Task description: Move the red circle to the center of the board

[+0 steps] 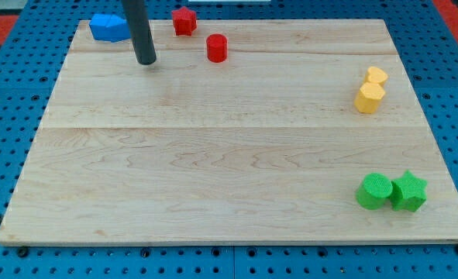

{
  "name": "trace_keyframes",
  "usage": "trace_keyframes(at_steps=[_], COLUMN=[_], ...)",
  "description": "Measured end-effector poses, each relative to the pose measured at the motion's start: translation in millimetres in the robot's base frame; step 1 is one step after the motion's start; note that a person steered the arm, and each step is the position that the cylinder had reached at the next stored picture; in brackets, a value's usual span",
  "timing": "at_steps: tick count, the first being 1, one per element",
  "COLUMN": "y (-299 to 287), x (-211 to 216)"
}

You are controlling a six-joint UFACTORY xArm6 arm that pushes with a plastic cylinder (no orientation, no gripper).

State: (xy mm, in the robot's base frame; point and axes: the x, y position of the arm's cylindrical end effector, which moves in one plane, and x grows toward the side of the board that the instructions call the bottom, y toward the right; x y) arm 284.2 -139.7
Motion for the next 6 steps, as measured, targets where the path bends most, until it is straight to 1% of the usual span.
trace_keyframes(at_steps=[1,2,3,4,5,6], y=[17.9,59.7,79.5,99.2,79.4,78.0], x=[-20.7,-22.3,34.0,71.7,28.4,-31.7])
